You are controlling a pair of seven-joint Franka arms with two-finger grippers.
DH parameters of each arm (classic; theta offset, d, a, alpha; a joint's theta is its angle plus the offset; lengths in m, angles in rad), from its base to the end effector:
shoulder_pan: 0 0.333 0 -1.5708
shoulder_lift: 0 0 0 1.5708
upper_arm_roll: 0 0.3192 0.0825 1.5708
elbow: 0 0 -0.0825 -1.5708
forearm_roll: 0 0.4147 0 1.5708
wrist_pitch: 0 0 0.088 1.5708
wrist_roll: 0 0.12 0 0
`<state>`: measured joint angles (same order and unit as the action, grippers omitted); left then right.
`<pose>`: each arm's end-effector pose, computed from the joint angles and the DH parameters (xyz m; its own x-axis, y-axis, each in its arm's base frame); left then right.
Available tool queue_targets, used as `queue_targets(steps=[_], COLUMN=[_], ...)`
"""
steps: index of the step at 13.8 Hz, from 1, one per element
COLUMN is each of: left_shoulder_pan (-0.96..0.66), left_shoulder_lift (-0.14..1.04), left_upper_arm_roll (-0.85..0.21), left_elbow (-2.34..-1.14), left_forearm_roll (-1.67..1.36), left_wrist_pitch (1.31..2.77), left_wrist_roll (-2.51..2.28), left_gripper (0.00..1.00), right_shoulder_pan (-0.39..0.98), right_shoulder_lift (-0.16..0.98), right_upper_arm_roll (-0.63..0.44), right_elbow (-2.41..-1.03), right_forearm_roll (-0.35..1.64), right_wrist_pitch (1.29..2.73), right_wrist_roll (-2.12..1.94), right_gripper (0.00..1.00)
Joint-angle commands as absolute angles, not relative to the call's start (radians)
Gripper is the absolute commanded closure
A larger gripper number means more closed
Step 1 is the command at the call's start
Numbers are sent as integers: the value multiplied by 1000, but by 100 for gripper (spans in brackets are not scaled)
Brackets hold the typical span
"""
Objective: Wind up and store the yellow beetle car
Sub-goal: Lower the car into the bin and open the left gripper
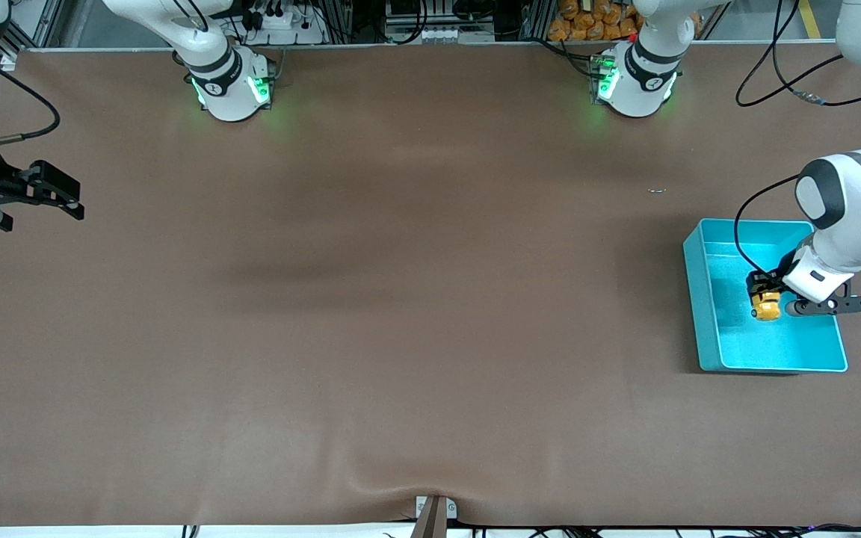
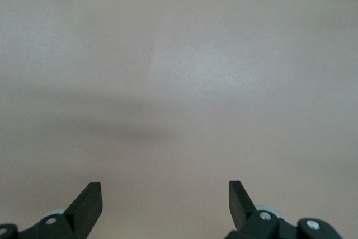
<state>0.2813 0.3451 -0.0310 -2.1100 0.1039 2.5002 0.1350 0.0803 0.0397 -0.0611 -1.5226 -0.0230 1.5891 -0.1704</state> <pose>0.5867 0.1501 0.2212 0.9988 0.0344 0.0355 0.0365 -0.9975 -0.0607 0.6002 0.0095 0.6172 0.9817 0.1889 0.0222 0.1882 -0.9817 0.0296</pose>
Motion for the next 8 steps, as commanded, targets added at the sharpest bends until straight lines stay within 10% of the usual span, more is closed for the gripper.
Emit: queue_targets(steps=[1, 8], left_shoulder_pan=[285, 276], left_shoulder_lift=[367, 423], left_upper_arm_roll=[-35, -35], left_elbow=[-2117, -2121], left_forearm_roll=[97, 98], left_wrist_pitch=[2539, 2603], left_wrist_roll=[138, 129], left_gripper=[100, 100], right_shoulder_pan=[95, 104], right_shoulder_lift=[38, 40], right_upper_arm_roll=[-67, -67], right_elbow=[-1528, -1528], right_forearm_roll=[-38, -38], right_wrist_pitch=[1597, 1597], right_wrist_roll=[-156, -156], right_gripper=[0, 0])
